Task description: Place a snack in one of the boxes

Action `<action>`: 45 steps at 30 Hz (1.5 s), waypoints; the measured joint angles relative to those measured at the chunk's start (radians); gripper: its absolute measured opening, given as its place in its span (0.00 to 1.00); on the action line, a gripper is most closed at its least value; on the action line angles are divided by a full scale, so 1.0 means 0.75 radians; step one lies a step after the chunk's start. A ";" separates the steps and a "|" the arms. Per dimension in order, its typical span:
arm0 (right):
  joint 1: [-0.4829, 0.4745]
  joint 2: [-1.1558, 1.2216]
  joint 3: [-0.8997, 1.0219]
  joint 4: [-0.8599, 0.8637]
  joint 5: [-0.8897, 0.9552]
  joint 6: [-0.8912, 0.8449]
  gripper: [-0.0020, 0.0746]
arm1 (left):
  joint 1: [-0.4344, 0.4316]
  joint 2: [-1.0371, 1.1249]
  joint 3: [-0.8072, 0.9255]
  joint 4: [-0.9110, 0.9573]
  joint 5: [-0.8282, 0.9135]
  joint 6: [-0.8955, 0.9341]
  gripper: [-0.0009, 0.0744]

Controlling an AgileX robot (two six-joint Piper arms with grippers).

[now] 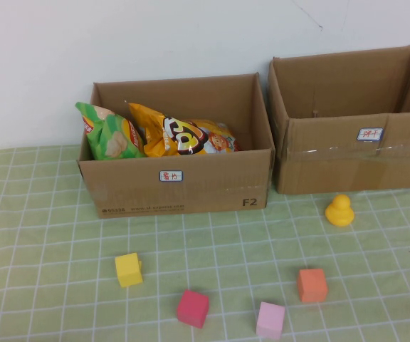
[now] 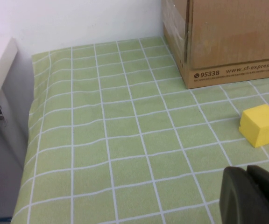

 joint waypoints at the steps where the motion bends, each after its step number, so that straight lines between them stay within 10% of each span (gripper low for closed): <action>1: 0.000 0.000 0.000 0.000 0.000 0.000 0.02 | 0.000 0.000 0.000 0.000 0.000 0.000 0.01; 30: -0.012 -0.023 0.001 0.016 0.002 -0.090 0.02 | 0.000 0.000 0.000 0.000 0.000 0.007 0.01; 45: -0.574 -0.221 0.426 0.516 -0.442 -0.706 0.02 | 0.000 0.000 0.000 -0.002 0.000 0.010 0.01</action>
